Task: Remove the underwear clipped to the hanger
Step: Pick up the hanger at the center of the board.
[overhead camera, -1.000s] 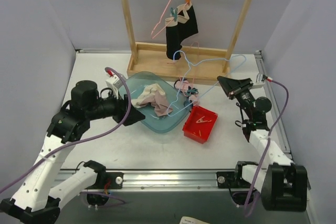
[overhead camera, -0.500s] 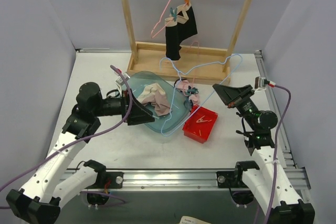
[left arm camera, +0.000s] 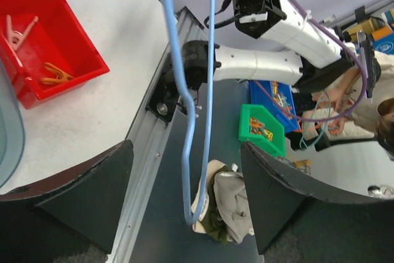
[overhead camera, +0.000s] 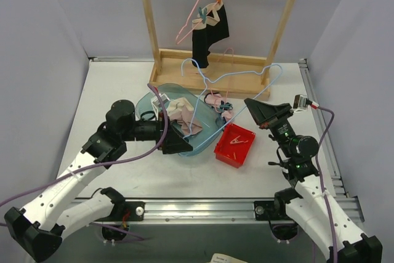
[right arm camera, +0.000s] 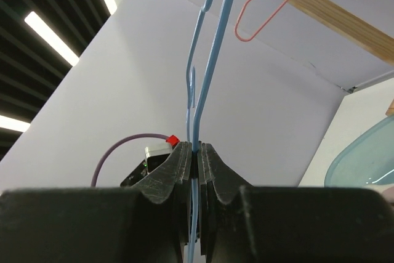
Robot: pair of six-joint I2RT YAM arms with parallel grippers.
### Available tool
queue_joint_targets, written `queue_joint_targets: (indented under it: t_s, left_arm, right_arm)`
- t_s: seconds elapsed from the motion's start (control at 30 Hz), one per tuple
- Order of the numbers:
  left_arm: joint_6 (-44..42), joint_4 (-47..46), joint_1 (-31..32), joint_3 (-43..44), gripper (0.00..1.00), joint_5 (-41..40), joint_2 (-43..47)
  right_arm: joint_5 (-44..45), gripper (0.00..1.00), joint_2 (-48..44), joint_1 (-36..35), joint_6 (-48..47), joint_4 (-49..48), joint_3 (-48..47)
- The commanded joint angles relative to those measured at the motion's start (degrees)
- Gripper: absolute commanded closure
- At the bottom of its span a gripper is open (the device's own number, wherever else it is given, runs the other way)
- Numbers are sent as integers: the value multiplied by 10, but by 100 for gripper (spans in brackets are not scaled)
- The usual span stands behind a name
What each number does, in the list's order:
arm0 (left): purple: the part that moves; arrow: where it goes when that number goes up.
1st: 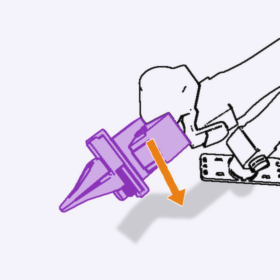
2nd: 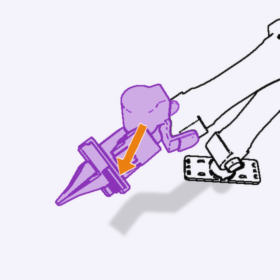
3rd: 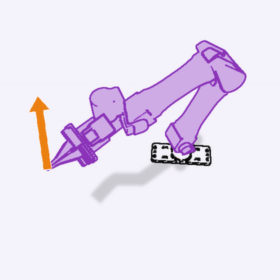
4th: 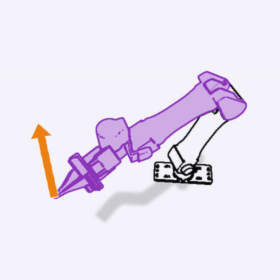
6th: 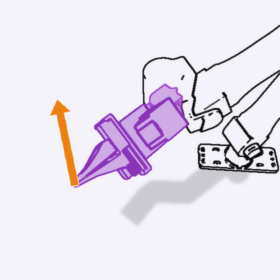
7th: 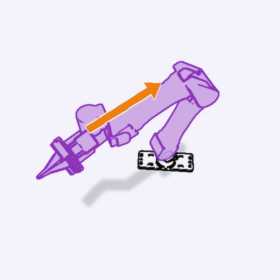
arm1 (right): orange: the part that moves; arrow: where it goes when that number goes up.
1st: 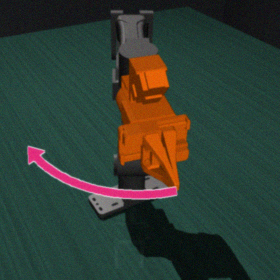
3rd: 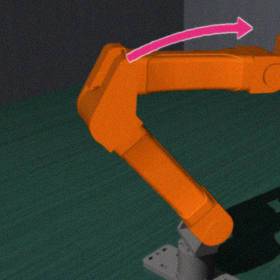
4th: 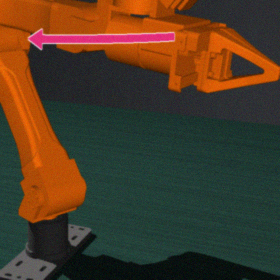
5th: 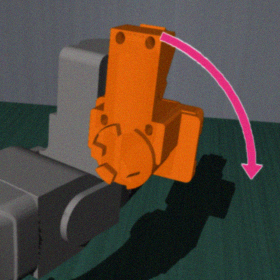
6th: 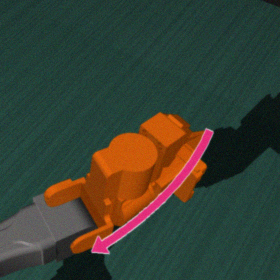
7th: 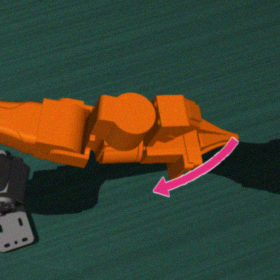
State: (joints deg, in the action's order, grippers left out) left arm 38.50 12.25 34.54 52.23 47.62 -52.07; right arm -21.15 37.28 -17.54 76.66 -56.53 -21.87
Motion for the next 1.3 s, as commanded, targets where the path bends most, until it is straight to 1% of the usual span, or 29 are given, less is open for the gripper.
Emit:
queue_joint_targets:
  t_s: [0.0,0.07,0.1,0.17,0.2,0.27,0.3,0.33,0.4,0.43,0.47,0.5,0.53,0.57,0.6,0.63,0.67,0.7,0.73,0.77,0.8,0.9,0.97,1.03,1.1,1.17,1.2,1.23,1.27]
  left_arm:
    - [-4,-37,39,27,22,-21,-14]
    - [-16,-35,53,35,28,-26,-18]
    - [-21,-19,60,44,36,-32,-22]
    - [-33,-5,61,50,55,-34,-22]
    - [-44,12,61,52,71,-33,-21]
    - [-65,33,61,59,84,-35,-15]
    - [-72,58,61,62,93,-43,-4]
    - [-80,71,61,67,97,-48,1]
    - [-102,101,60,70,97,-53,15]
    - [-111,114,60,77,97,-53,20]
    - [-120,130,59,82,97,-55,22]
    - [-149,174,57,89,97,-62,27]
    - [-165,199,54,96,97,-67,29]
    - [-197,224,44,109,97,-70,30]
    - [-211,270,37,115,97,-66,35]
    - [-223,290,29,119,97,-60,38]
    - [-246,331,9,128,97,-46,42]
    - [-258,351,1,132,97,-39,48]
    - [-271,370,-9,136,97,-31,50]
    - [-291,390,-18,140,97,-25,53]
    - [-286,410,-20,143,97,-30,65]
    - [-285,431,-21,142,97,-7,88]
    - [-276,437,-19,132,97,25,102]
    - [-270,448,-18,119,97,51,123]
    - [-248,447,-17,108,97,104,148]
    - [-229,460,-16,103,97,122,163]
    - [-218,459,-9,102,97,128,176]
    - [-202,452,2,88,97,134,184]
    - [-187,455,9,83,97,127,192]
  right_arm:
    - [70,100,0,-41,-45,-25,-27]
    - [85,100,3,-57,-60,-16,-31]
    - [100,100,4,-74,-70,-16,-31]
    - [109,100,0,-83,-81,-12,-32]
    - [115,100,-3,-85,-88,-8,-34]
    - [120,100,-17,-85,-98,16,-40]
    - [123,100,-22,-85,-101,34,-42]
    - [124,100,-29,-85,-110,46,-46]
    - [125,100,-36,-85,-117,68,-55]
    - [119,93,-39,-85,-126,76,-58]
    - [112,74,-39,-84,-132,84,-70]
    - [107,39,-39,-84,-143,118,-81]
    - [99,22,-39,-84,-156,142,-93]
    - [85,4,-38,-84,-197,172,-108]
    - [82,0,-39,-83,-220,251,-147]
    - [81,0,-40,-83,-250,290,-165]
    - [74,0,-39,-83,-299,326,-185]
    - [73,0,-37,-83,-334,398,-218]
    - [73,0,-35,-83,-366,437,-240]
    - [93,0,-34,-84,-395,475,-257]
    - [106,0,-36,-84,-443,539,-283]
    - [150,0,-57,-83,-511,612,-304]
    - [162,0,-78,-84,-536,626,-310]
    - [149,0,-80,-84,-572,639,-313]
    - [111,0,-66,-84,-598,652,-320]
    - [41,0,-40,-84,-615,654,-329]
    - [17,0,-34,-84,-620,652,-332]
    - [-34,0,-34,-84,-625,648,-334]
    - [-59,0,-39,-84,-627,638,-334]
